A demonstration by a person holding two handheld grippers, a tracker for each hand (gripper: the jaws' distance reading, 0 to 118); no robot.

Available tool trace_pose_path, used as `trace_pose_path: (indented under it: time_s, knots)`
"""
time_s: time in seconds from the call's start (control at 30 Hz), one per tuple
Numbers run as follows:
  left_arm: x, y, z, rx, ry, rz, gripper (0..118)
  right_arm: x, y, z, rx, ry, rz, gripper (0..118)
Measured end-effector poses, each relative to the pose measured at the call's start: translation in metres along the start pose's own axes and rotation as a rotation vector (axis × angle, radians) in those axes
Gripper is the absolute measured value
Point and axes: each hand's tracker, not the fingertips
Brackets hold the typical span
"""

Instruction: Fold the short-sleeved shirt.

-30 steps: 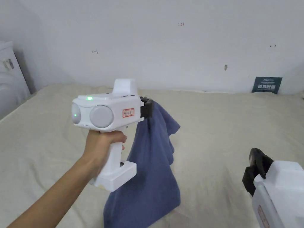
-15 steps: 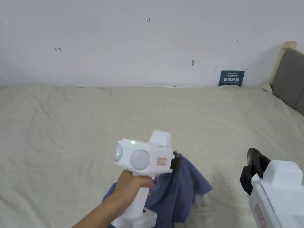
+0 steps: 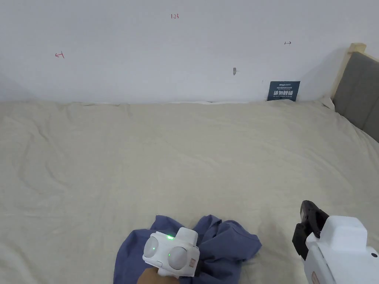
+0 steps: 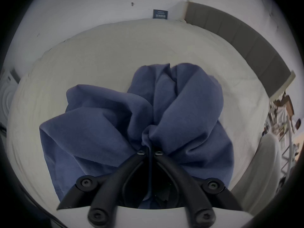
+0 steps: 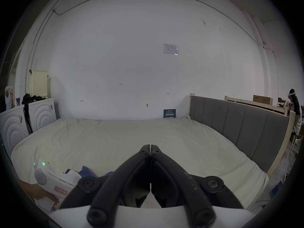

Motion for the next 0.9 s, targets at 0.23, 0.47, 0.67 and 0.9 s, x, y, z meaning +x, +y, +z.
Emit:
trace_pose_path:
  time_s: [0.23, 0.47, 0.67, 0.9]
  knots:
    - [-0.008, 0.009, 0.065, 0.196, 0.03, 0.076, 118, -0.002, 0.013, 0.007, 0.028, -0.001, -0.005, 1]
    - [-0.039, 0.018, 0.159, 0.55, 0.067, 0.129, 115, -0.01, 0.035, 0.019, 0.082, 0.0, -0.008, 1]
    - [-0.06, -0.004, 0.234, 0.861, 0.222, 0.124, 112, -0.018, 0.054, 0.025, 0.125, 0.013, 0.001, 1]
    - [-0.079, -0.041, 0.263, 1.021, 0.462, 0.068, 86, -0.03, 0.066, 0.03, 0.164, 0.042, 0.02, 1]
